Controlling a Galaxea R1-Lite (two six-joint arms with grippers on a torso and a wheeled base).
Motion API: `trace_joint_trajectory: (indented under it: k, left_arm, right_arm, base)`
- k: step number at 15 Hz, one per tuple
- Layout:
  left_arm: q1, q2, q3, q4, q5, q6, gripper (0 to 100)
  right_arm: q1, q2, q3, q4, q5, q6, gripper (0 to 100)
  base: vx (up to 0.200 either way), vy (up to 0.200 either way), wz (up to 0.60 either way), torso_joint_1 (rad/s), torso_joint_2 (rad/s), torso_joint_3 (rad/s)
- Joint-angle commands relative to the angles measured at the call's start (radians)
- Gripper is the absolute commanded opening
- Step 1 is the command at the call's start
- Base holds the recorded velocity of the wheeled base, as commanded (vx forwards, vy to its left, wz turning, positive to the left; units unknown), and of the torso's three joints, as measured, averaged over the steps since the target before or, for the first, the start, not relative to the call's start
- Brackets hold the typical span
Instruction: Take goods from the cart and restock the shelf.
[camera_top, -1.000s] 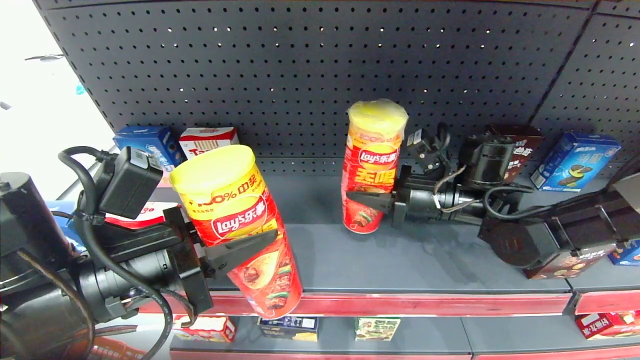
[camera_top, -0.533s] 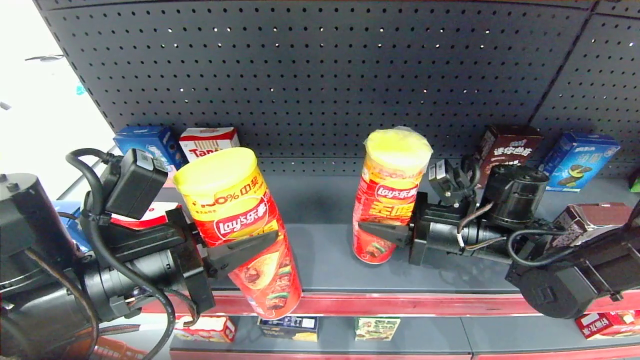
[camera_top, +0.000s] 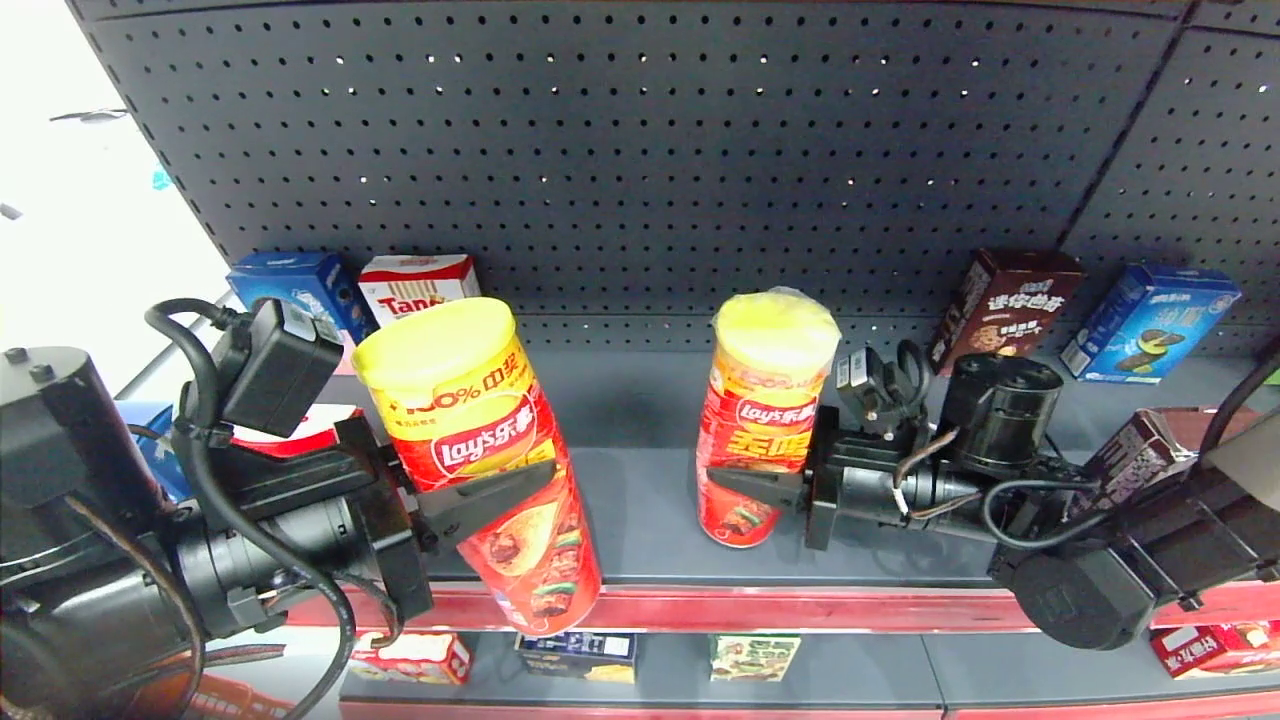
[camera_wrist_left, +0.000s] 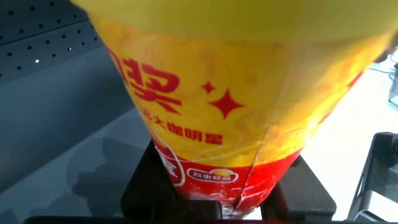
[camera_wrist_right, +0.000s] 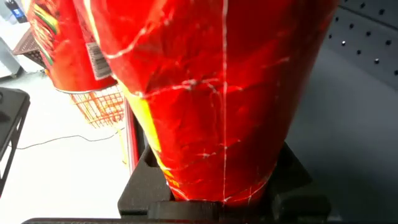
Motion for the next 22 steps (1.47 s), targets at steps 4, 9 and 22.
trace_joint_trajectory:
  k: [4,9,22]
  left_arm:
    - [0.000,0.000,0.000,-0.001,0.000,0.000,0]
    - [0.000,0.002,0.000,-0.001,0.000,0.000,0]
    - [0.000,-0.008,0.002,-0.024,-0.002,0.000,0]
  right_arm:
    - [0.001,0.046,-0.002,-0.006,0.002,0.000,0]
    - [0.001,0.037,0.007,-0.013,-0.007,-0.002,100]
    - [-0.007,-0.336,0.156,0.060,-0.096,0.001,100]
  base:
    - [0.000,0.000,0.00,0.000,0.00,0.000]
    - [0.000,0.000,0.00,0.000,0.00,0.000]
    - [0.000,0.000,0.00,0.000,0.00,0.000]
